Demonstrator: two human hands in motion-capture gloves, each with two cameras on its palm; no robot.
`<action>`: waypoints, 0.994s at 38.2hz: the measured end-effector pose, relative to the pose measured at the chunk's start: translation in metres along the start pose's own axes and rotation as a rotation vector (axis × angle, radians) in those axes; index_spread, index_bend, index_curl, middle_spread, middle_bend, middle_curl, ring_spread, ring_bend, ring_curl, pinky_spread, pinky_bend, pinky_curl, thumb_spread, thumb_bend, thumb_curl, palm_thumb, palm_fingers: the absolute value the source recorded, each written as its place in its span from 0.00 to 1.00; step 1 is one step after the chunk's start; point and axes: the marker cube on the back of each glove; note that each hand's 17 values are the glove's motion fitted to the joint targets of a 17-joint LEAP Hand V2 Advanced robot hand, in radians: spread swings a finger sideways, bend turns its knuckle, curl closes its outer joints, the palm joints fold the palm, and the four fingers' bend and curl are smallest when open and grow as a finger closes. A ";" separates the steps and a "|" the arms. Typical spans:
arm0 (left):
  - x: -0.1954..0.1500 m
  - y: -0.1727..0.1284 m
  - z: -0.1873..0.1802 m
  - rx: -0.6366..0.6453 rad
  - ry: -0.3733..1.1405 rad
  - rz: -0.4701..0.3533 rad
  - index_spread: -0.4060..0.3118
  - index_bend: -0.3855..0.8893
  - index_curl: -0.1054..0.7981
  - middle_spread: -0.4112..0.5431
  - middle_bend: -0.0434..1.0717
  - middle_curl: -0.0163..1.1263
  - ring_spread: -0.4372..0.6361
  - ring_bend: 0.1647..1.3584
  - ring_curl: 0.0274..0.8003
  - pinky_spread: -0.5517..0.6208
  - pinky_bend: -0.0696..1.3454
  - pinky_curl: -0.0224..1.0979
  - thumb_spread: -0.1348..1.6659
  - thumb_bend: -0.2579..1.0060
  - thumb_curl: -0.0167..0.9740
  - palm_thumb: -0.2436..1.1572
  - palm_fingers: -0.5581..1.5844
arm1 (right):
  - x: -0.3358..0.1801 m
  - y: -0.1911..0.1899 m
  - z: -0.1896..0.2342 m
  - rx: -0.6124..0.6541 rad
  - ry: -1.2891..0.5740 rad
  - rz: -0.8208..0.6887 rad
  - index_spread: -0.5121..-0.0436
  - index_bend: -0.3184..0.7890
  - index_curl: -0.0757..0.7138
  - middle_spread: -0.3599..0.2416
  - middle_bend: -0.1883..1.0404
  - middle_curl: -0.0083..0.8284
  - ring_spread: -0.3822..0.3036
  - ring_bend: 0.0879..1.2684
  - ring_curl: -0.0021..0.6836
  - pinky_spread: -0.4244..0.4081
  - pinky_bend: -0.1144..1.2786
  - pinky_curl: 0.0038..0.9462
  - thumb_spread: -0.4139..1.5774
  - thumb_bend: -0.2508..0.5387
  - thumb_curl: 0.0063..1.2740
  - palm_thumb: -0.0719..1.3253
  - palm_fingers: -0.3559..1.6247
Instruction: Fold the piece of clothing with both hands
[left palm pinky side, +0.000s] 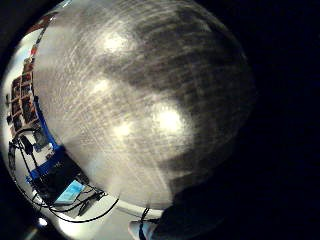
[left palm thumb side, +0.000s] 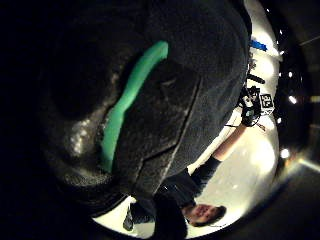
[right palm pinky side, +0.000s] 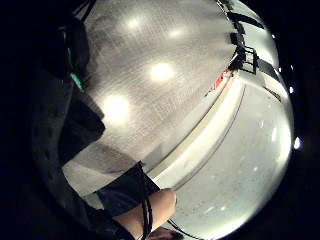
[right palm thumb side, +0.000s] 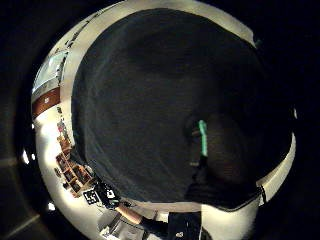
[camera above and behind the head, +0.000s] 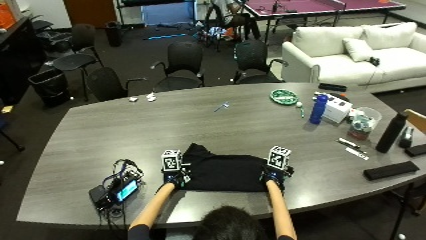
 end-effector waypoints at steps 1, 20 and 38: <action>0.001 0.001 -0.001 -0.008 0.005 -0.001 0.44 0.39 0.50 0.73 0.13 0.25 0.84 0.29 0.41 0.86 0.32 0.33 0.81 0.18 0.28 0.20 0.18 | -0.002 0.000 -0.001 0.012 0.000 -0.004 0.91 0.33 0.28 0.57 0.38 0.57 0.36 0.50 0.64 0.41 0.60 0.40 0.85 0.34 0.34 0.49 0.58; 0.029 0.016 0.005 -0.057 0.024 0.002 0.45 0.40 0.42 0.78 0.15 0.17 0.91 0.31 0.38 0.86 0.35 0.33 0.80 0.20 0.27 0.21 0.19 | 0.013 -0.026 -0.006 0.040 -0.178 -0.013 0.64 0.46 0.45 0.30 0.42 0.62 0.21 0.50 0.67 0.10 0.52 0.38 0.64 0.34 0.44 0.72 0.82; 0.067 0.031 -0.011 -0.030 0.028 0.162 0.49 0.41 0.43 0.81 0.15 0.15 0.92 0.30 0.35 0.86 0.32 0.32 0.83 0.20 0.26 0.26 0.21 | 0.069 -0.031 -0.065 0.031 -0.494 -0.080 0.59 0.45 0.56 0.26 0.41 0.64 0.18 0.46 0.67 0.08 0.52 0.40 0.48 0.28 0.51 0.77 0.82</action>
